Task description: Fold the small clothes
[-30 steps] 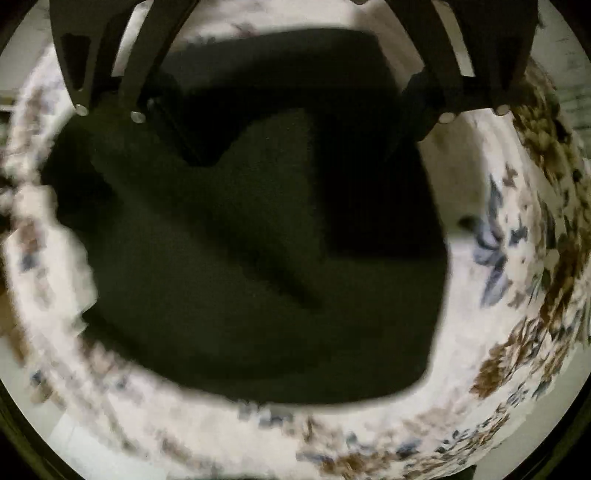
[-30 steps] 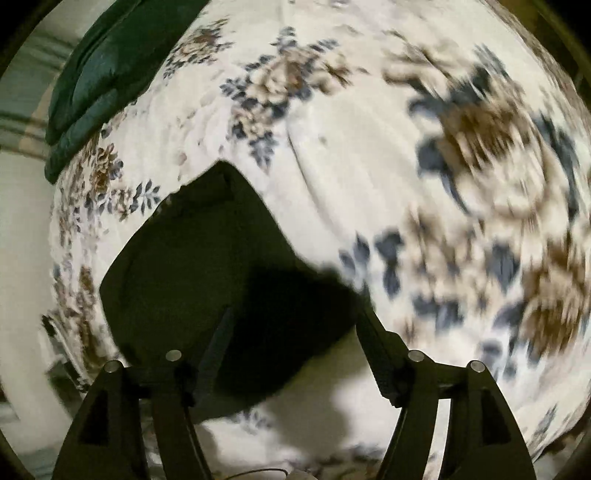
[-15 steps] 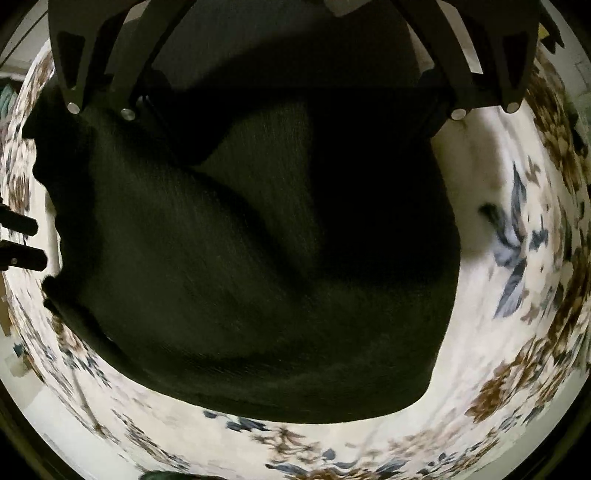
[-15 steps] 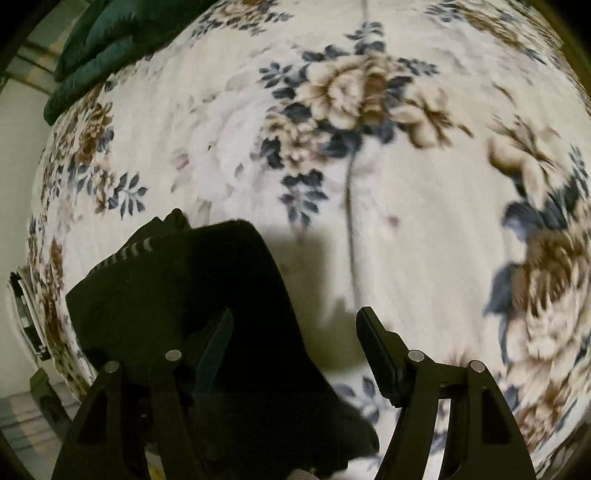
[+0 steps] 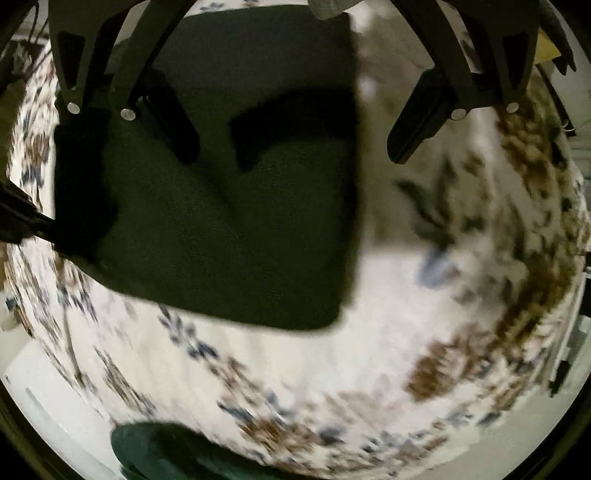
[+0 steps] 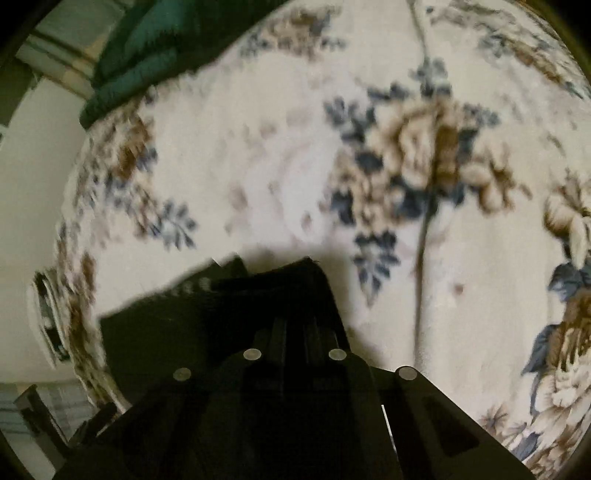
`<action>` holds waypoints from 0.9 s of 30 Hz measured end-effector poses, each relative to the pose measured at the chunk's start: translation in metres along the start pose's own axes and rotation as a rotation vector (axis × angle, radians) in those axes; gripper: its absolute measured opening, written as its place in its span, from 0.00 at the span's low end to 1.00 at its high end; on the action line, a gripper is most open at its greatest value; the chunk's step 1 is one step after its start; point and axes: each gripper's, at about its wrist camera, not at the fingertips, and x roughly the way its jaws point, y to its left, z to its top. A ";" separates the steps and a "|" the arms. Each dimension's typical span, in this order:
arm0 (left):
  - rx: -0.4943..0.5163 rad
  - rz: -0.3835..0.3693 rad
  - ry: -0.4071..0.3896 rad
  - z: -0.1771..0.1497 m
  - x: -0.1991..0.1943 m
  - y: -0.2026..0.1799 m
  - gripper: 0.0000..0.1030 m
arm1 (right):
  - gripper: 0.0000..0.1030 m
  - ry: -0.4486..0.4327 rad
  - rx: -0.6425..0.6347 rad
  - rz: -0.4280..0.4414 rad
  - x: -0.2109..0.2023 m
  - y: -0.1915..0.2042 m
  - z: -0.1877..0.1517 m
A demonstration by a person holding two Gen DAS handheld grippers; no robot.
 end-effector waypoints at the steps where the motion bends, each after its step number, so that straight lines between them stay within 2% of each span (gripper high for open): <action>1: -0.004 0.015 -0.017 0.001 0.000 0.005 1.00 | 0.06 -0.020 0.003 -0.013 -0.004 0.000 0.005; 3: -0.002 0.055 -0.019 0.007 0.010 0.017 1.00 | 0.06 0.009 0.006 -0.045 0.006 -0.001 0.015; 5: -0.016 0.077 -0.005 0.011 0.021 0.028 1.00 | 0.07 0.142 0.032 -0.063 0.034 -0.010 0.020; 6: -0.019 0.080 0.001 0.010 0.022 0.036 1.00 | 0.11 0.168 0.051 -0.058 0.036 -0.016 0.019; 8: -0.018 0.084 0.004 0.010 0.020 0.044 1.00 | 0.18 0.160 0.093 -0.034 0.023 -0.029 0.013; 10: -0.011 0.084 0.002 0.005 0.016 0.051 1.00 | 0.48 0.144 0.142 -0.015 0.000 -0.046 -0.001; 12: -0.014 0.070 0.024 -0.006 0.014 0.058 1.00 | 0.53 0.155 0.211 0.002 -0.020 -0.069 -0.021; 16: -0.038 0.046 0.092 -0.033 0.013 0.063 1.00 | 0.53 0.216 0.245 0.012 -0.031 -0.088 -0.064; 21: -0.032 0.040 0.132 -0.054 0.014 0.058 1.00 | 0.53 0.286 0.188 0.030 -0.004 -0.072 -0.102; 22: -0.023 0.037 0.132 -0.056 0.015 0.056 1.00 | 0.43 0.280 0.158 0.009 -0.001 -0.066 -0.106; 23: -0.012 0.038 0.132 -0.058 0.015 0.053 1.00 | 0.26 0.256 0.125 -0.036 -0.002 -0.058 -0.110; 24: -0.003 0.036 0.132 -0.059 0.015 0.051 1.00 | 0.15 0.231 0.114 -0.063 -0.007 -0.053 -0.113; 27: 0.017 0.009 0.117 -0.060 0.013 0.045 1.00 | 0.10 0.147 0.111 -0.140 -0.029 -0.051 -0.118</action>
